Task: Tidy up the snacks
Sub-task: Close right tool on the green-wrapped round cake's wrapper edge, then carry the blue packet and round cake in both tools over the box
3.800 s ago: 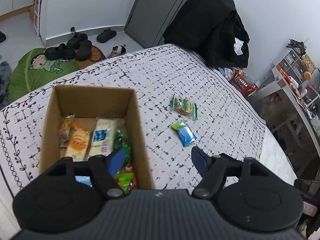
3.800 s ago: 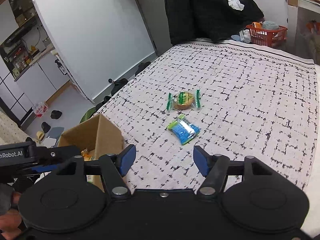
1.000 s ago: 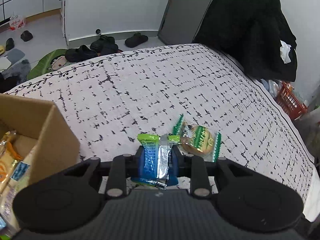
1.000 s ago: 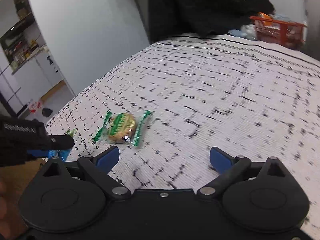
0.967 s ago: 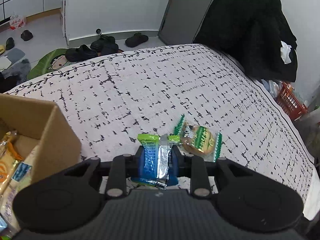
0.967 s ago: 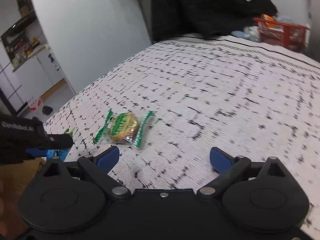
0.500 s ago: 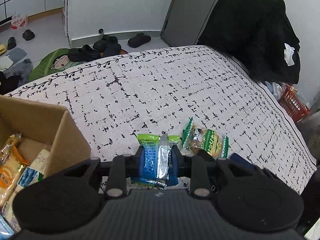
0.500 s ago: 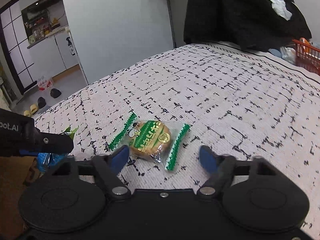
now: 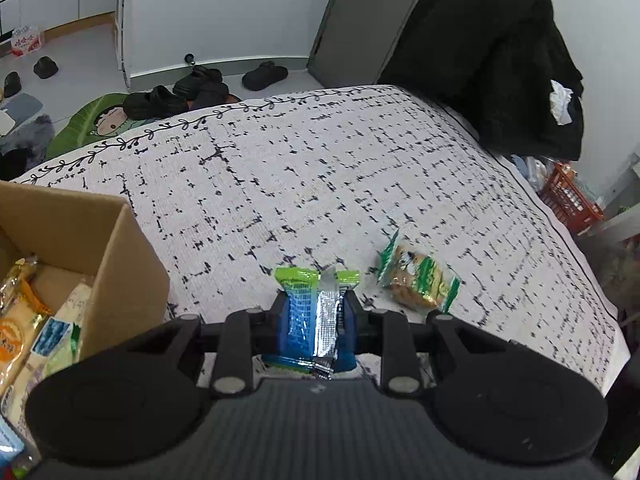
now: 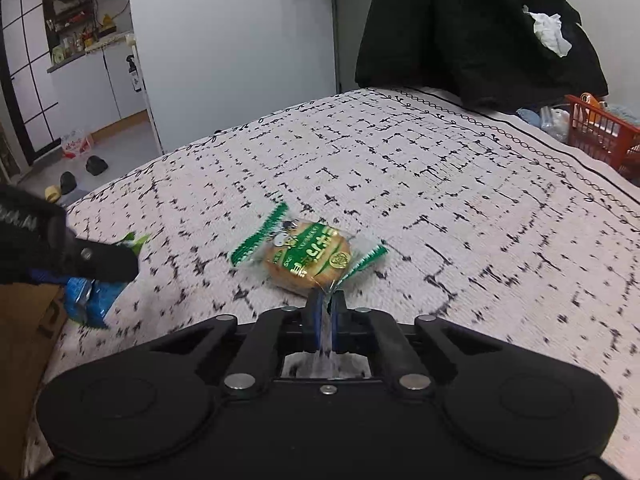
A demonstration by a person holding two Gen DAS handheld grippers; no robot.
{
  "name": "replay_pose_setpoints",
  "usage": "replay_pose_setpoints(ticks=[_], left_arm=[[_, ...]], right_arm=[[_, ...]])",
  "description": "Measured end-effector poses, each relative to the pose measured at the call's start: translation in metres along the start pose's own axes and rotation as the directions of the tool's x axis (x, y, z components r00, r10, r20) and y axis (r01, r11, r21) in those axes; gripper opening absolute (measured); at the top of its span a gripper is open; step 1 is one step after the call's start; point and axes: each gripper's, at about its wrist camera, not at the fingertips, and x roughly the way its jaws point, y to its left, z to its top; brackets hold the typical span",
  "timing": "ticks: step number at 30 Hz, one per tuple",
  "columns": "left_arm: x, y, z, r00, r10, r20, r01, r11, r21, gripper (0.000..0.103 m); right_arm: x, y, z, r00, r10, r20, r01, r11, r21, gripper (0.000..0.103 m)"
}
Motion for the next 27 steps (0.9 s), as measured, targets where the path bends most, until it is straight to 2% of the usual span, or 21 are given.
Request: replay_pose_setpoints(ticks=[4,14,27], left_arm=[[-0.013,-0.007,-0.006,1.000,-0.024,-0.004,0.024,1.000,0.021,0.026],[-0.066,-0.020,-0.024,0.991,-0.134,-0.007,0.134,0.983,0.122,0.026],[-0.129,0.006,-0.027,0.972,-0.235,0.007,0.229,0.955,0.188,0.026]], right_arm=[[-0.017,-0.004,0.002,1.000,-0.005,-0.022,0.007,0.998,0.065,0.001],[-0.078,0.004,-0.004,0.999,-0.033,0.015,0.030,0.982,0.185,0.001],[-0.151,0.030,-0.007,0.995,-0.079,0.058,0.062,0.966,0.253,0.001]])
